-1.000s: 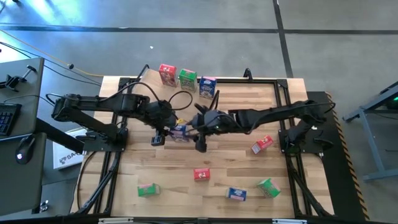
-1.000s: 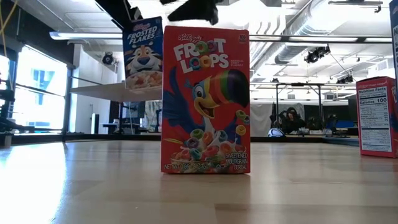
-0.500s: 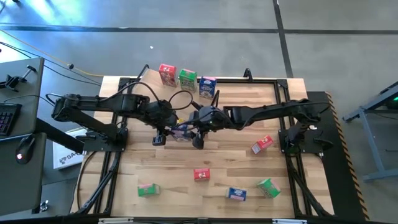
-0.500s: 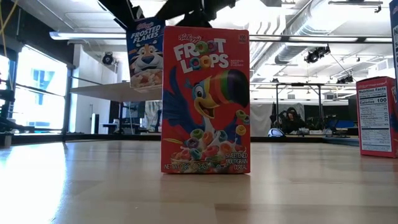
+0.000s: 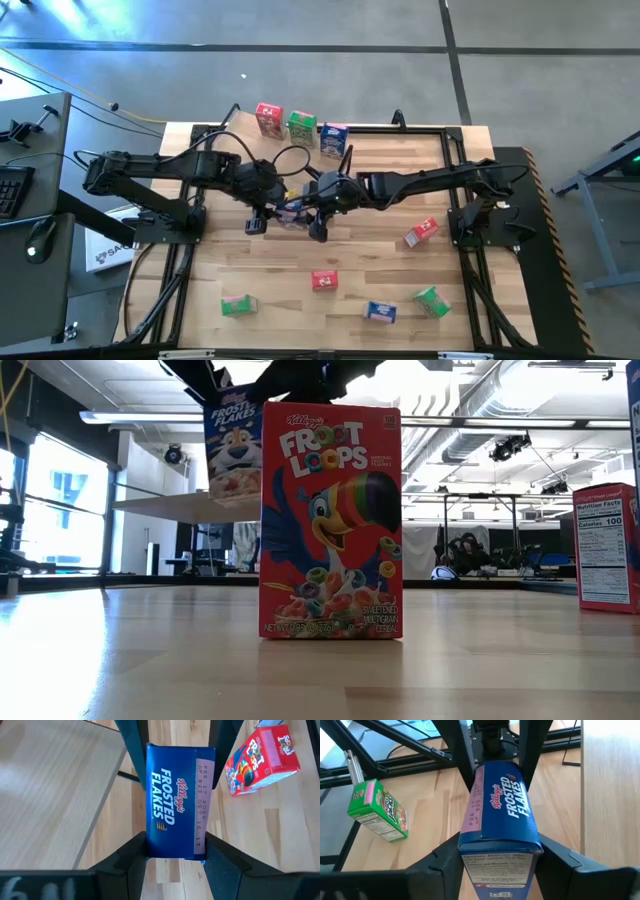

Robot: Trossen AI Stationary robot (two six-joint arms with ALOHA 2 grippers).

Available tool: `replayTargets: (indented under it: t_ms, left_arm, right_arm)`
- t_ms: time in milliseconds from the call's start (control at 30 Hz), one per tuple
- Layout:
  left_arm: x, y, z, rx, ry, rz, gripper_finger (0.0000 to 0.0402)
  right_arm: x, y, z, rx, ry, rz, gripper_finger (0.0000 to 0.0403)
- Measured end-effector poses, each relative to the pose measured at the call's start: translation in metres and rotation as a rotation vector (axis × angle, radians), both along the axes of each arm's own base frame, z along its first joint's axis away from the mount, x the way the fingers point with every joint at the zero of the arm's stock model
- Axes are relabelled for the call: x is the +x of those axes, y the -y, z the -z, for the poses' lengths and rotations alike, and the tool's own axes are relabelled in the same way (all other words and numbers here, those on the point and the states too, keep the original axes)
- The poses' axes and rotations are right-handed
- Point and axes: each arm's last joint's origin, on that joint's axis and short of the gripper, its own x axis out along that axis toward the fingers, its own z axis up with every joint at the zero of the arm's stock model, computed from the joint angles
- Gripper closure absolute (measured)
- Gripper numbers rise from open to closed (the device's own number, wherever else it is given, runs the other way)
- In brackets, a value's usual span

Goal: Stack cereal on shelf
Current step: Put the top blue cereal box on the shelf aligned with the other blue cereal box

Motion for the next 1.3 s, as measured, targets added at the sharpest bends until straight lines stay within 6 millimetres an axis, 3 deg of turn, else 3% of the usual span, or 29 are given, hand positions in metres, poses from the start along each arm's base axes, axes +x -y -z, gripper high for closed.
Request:
replayTargets:
  t_ms: [167,367,567,733,867,1033,1300]
  left_arm:
    - [0.000,0.000,0.000,0.002,0.005,-0.002,0.0242]
    - [-0.004,-0.001,-0.009,0.044,0.065,-0.028,0.0206]
    - [-0.035,-0.004,-0.031,0.063,0.274,-0.109,0.0176]
    - [-0.069,-0.006,-0.033,0.059,0.511,-0.162,0.0170]
    - [-0.090,-0.006,-0.018,0.041,0.711,-0.170,0.0174]
    - [-0.100,-0.006,0.013,0.016,0.892,-0.165,0.0185]
    - [-0.101,-0.006,0.050,-0.002,1.022,-0.170,0.0207]
  right_arm:
    - [0.000,0.000,0.000,-0.004,0.005,0.001,0.0232]
    - [0.002,-0.001,-0.003,-0.017,0.038,-0.001,0.0235]
    - [0.003,-0.002,-0.005,-0.037,0.062,-0.019,0.0235]
    - [-0.004,0.003,-0.020,-0.061,0.099,-0.021,0.0236]
    - [-0.025,0.014,-0.048,-0.129,0.136,0.039,0.0236]
    - [-0.054,0.042,-0.076,-0.197,0.135,0.139,0.0236]
    - [-0.060,0.080,-0.068,-0.193,0.057,0.169,0.0236]
